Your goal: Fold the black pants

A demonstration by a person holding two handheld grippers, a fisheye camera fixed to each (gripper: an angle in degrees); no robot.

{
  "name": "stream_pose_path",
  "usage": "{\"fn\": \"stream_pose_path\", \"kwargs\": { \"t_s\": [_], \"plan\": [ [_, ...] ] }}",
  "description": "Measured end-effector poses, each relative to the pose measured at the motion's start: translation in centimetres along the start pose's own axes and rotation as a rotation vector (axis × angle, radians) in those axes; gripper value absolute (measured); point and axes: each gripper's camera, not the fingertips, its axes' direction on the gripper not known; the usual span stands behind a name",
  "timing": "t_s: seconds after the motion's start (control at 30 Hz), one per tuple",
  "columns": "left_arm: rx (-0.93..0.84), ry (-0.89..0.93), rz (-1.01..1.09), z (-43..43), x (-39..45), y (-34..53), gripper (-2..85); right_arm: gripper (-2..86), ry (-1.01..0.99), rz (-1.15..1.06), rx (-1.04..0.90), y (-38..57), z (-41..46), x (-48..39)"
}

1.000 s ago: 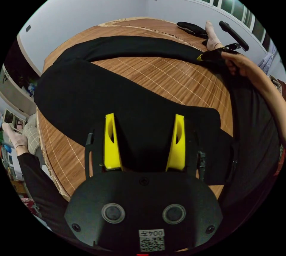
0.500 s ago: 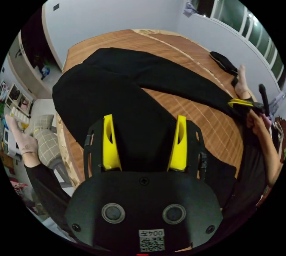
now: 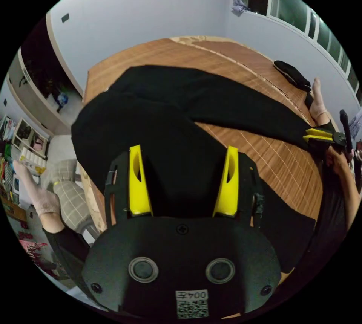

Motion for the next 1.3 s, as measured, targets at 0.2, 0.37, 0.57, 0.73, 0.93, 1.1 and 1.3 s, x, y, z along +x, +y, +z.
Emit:
{"fn": "stream_pose_path", "kwargs": {
  "t_s": [0.2,0.37,0.57,0.73,0.93,1.1,1.3],
  "plan": [
    [-0.097,0.004,-0.052,6.0,-2.9,-2.7,26.4,13.0,-0.002,0.002,0.035,-0.5,0.6,0.2],
    [-0.082,0.006,-0.048,7.2,-3.5,-3.8,26.2,9.1,-0.060,0.025,0.086,-1.4,0.1,1.0],
    [-0.068,0.002,-0.047,8.6,-4.2,-5.4,26.1,9.9,-0.237,0.006,0.230,-4.5,-0.6,2.7],
    [-0.067,0.002,-0.047,9.7,-4.9,-6.9,26.1,10.6,-0.257,-0.069,0.158,-9.5,2.5,3.5],
    [-0.065,0.004,-0.048,11.1,-5.8,-8.8,26.1,9.9,-0.289,-0.148,0.033,-13.7,5.8,3.5],
    [-0.064,0.006,-0.049,12.4,-6.7,-10.5,26.2,6.2,-0.267,-0.191,0.040,-13.8,7.5,3.1],
    [-0.063,0.006,-0.051,13.8,-7.9,-12.4,26.1,2.7,-0.371,-0.070,0.058,-14.0,7.0,3.2]
  ]
}}
